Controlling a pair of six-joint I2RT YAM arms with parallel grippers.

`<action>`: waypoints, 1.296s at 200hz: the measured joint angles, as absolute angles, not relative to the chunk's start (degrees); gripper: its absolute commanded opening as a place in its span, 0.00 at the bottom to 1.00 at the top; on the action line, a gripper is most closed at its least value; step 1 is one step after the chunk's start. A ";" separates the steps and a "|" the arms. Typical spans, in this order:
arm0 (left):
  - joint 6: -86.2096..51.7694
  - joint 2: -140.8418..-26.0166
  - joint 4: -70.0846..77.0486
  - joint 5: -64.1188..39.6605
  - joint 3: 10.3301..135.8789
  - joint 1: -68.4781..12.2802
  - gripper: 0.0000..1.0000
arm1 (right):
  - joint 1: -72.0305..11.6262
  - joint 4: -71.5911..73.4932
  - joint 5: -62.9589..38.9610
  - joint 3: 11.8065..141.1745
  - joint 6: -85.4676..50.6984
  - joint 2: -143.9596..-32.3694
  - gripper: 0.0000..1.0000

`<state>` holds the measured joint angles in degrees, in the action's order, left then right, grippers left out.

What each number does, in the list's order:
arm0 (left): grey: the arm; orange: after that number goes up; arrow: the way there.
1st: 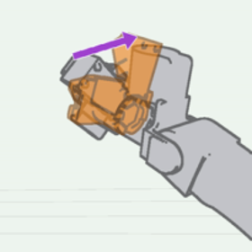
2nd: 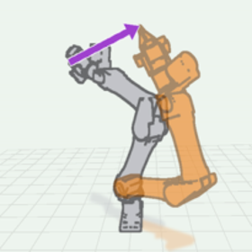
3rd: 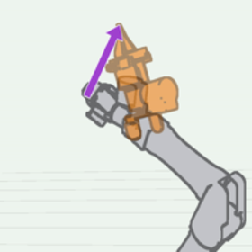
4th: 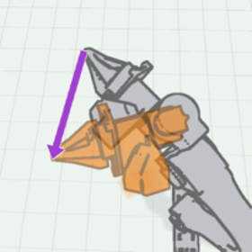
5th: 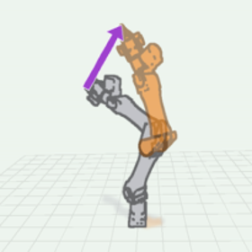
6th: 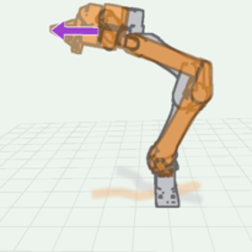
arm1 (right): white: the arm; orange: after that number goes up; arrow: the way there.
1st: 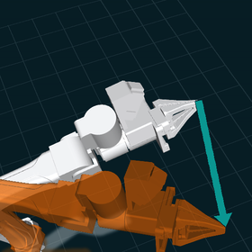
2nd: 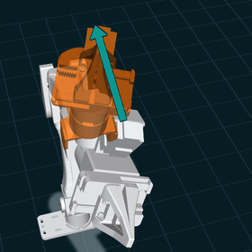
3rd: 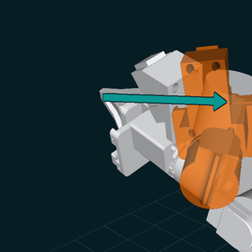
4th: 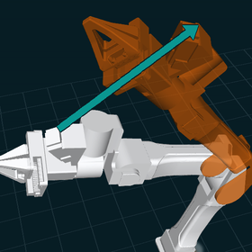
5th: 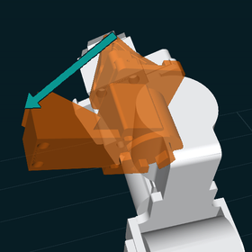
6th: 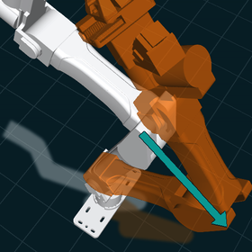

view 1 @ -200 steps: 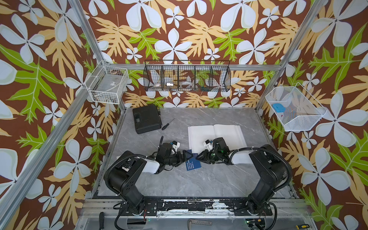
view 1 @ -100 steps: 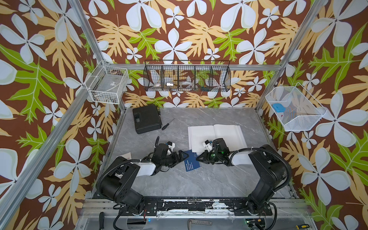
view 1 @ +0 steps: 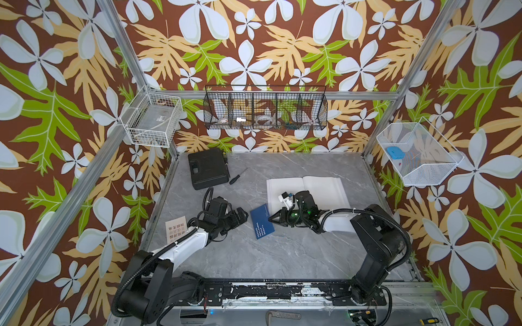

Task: Place the photos into the photo albums
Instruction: Pick up the photo at the center of the board.

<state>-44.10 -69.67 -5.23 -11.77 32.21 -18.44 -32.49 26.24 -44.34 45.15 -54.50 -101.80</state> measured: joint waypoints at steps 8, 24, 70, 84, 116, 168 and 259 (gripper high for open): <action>-43.16 -68.95 -6.66 -10.85 33.12 -18.02 1.00 | -32.49 26.28 -44.12 45.91 -55.13 -101.80 0.00; -41.91 -67.85 -9.02 -9.74 34.96 -17.67 1.00 | -32.51 26.30 -43.70 47.55 -55.16 -101.78 0.00; -41.67 -67.99 -8.99 -12.80 39.40 -17.65 1.00 | -30.63 25.52 -38.79 51.79 -55.42 -99.31 0.00; -43.03 -69.21 -7.03 -14.37 41.15 -17.65 1.00 | -28.75 26.09 -36.07 52.77 -56.86 -99.15 0.00; -47.99 -75.72 0.60 -18.55 47.42 -18.00 0.97 | -24.71 28.73 -28.03 54.30 -59.59 -98.00 0.00; -58.78 -90.08 19.11 -25.61 56.47 -22.44 0.89 | -22.85 37.10 -13.65 50.92 -64.20 -94.35 0.00; -70.63 -104.51 36.03 -29.76 66.17 -27.97 0.81 | -22.68 53.17 -2.37 48.93 -72.31 -97.73 0.00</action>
